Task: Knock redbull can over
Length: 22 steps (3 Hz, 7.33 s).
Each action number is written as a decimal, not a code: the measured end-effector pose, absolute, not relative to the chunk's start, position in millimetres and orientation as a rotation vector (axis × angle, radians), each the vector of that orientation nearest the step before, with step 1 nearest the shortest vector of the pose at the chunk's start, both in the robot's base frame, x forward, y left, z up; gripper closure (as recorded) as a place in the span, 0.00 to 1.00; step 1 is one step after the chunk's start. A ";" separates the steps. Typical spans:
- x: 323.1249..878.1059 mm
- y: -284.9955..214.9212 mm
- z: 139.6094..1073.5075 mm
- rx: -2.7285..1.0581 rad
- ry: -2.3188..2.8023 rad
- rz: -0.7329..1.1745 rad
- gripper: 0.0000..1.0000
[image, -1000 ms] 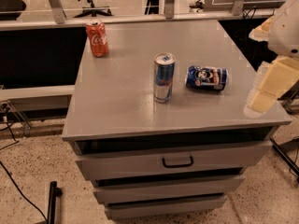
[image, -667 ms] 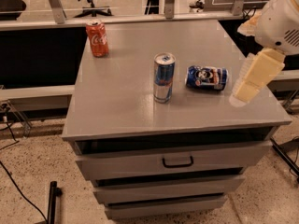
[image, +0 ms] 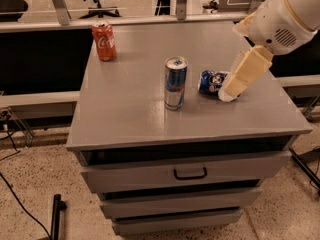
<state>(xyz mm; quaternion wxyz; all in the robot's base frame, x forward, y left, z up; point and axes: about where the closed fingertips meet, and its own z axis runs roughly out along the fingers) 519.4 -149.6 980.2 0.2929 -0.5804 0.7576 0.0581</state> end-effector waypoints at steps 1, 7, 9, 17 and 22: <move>533.7 -130.2 974.9 -1.468 1.952 0.274 0.00; 570.5 -106.8 971.1 -1.221 1.591 0.460 0.00; 579.7 -97.7 951.2 -1.154 1.519 0.567 0.00; 590.7 -61.1 909.7 -1.101 1.447 0.700 0.61; 596.7 -43.1 936.7 -1.185 1.478 0.676 1.00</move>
Offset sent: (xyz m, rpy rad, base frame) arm 0.0376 0.0580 -0.0034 0.4348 -0.1944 0.0425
